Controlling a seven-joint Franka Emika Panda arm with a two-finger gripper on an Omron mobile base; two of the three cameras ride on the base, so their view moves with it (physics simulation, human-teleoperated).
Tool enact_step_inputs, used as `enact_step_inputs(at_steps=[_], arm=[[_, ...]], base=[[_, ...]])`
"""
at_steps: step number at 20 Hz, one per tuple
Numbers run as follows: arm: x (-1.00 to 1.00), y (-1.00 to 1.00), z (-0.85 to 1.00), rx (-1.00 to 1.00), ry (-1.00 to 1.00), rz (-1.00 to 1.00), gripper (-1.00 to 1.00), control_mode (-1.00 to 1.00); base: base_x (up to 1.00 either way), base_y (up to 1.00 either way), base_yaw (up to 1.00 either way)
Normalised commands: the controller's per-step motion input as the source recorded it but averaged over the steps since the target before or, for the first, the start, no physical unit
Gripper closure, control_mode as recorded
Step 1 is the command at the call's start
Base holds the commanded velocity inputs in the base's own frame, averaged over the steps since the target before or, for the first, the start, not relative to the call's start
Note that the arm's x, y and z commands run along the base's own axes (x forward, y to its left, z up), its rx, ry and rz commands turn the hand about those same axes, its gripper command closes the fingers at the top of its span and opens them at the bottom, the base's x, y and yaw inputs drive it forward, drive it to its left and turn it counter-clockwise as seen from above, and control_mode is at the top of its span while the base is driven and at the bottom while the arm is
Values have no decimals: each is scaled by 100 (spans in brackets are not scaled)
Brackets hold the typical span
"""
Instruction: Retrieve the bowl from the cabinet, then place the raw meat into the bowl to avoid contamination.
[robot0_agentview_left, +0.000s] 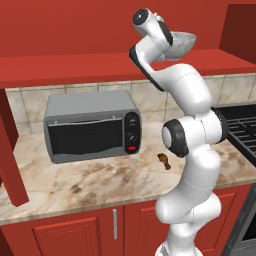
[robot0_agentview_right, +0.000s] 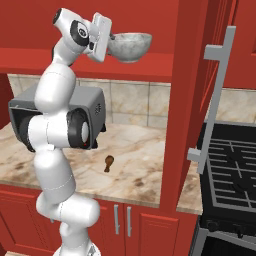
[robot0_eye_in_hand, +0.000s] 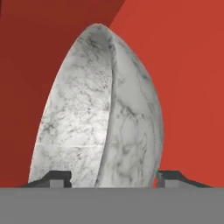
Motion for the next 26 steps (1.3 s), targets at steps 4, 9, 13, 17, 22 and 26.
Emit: enact_step_inputs(at_steps=[4,9,13,17,22,26], arm=[[0,11,-22,0,0,0,100,-100],[0,12,-22,0,0,0,100,-100],[0,11,-18,0,0,0,100,-100],[1,11,-6,0,-1,0,100,-100],[3,17,0,-3,-14,0,100,-100],[0,27,0,-7,-22,0,100,-100]], base=[[0,0,0],[0,0,0],[0,0,0],[0,0,0],[0,0,0],[0,0,0]])
